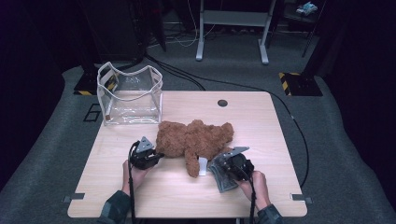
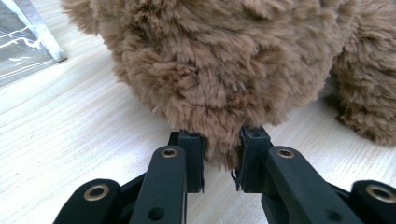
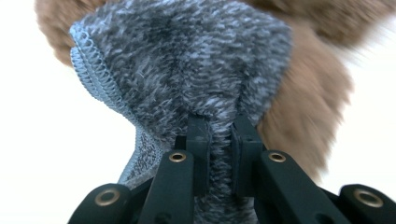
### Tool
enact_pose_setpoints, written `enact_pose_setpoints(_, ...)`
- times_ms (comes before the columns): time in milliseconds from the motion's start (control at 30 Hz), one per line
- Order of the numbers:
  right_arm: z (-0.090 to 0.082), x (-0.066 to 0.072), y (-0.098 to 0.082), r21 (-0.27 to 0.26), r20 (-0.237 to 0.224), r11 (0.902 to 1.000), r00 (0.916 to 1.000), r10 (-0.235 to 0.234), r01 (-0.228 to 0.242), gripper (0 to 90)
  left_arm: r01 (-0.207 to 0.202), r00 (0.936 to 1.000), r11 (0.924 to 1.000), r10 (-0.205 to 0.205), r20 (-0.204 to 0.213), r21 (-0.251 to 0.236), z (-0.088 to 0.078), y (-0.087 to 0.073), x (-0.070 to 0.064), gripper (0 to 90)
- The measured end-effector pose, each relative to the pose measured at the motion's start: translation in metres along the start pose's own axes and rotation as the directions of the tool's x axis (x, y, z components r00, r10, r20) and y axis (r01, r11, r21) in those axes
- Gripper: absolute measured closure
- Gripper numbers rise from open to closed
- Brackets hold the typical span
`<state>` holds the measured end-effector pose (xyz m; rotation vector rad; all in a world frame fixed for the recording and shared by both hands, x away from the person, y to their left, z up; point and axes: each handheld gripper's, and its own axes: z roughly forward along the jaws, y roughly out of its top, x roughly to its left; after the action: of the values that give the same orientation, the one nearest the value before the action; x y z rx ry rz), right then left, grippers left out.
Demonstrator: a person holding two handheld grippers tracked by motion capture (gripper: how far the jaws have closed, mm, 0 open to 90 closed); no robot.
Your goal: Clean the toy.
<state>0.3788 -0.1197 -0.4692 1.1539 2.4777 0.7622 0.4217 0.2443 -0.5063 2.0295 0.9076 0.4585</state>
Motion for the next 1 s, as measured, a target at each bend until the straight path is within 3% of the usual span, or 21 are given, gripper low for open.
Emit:
enact_pose_setpoints(100,-0.011,-0.010,-0.007,-0.008,0.035,0.9992,0.9986,0.040,-0.040,80.9,-0.003,1.0000,1.0000,0.003,0.004,0.007,0.000,0.000,0.000,75.7)
enact_pose_setpoints(267,-0.032,-0.028,-0.004,-0.087,0.097,0.9934,0.9918,0.083,-0.075,80.8,0.005,1.0000,1.0000,-0.005,0.006,0.004,0.001,0.000,-0.001,75.5)
enact_pose_setpoints(400,-0.040,-0.037,0.012,-0.153,0.130,0.9839,0.9851,0.112,-0.092,80.6,0.007,1.0000,1.0000,-0.007,0.005,0.000,0.002,0.000,-0.001,75.5)
enact_pose_setpoints(533,-0.038,-0.044,0.037,-0.212,0.126,0.9720,0.9836,0.130,-0.101,80.5,0.003,0.9999,0.9999,-0.004,0.017,0.011,0.002,0.000,0.000,75.5)
enact_pose_setpoints(600,-0.028,-0.046,0.048,-0.206,0.126,0.9741,0.9847,0.120,-0.093,80.4,0.002,0.9999,0.9999,-0.003,0.017,0.016,0.002,0.000,0.000,75.5)
enact_pose_setpoints(733,0.003,-0.046,0.059,-0.133,0.119,0.9865,0.9865,0.112,-0.096,80.6,0.008,0.9998,0.9998,-0.009,0.019,0.018,0.003,0.000,-0.001,75.6)
enact_pose_setpoints(833,0.022,-0.050,0.055,-0.105,0.096,0.9865,0.9860,0.136,-0.126,81.0,0.008,0.9998,0.9997,-0.008,0.018,0.023,0.003,0.000,0.000,75.7)
enact_pose_setpoints(1000,0.037,-0.056,0.043,-0.046,0.069,0.9876,0.9858,0.153,-0.150,81.1,0.006,0.9999,0.9997,-0.006,0.015,0.026,0.004,0.000,0.001,75.7)
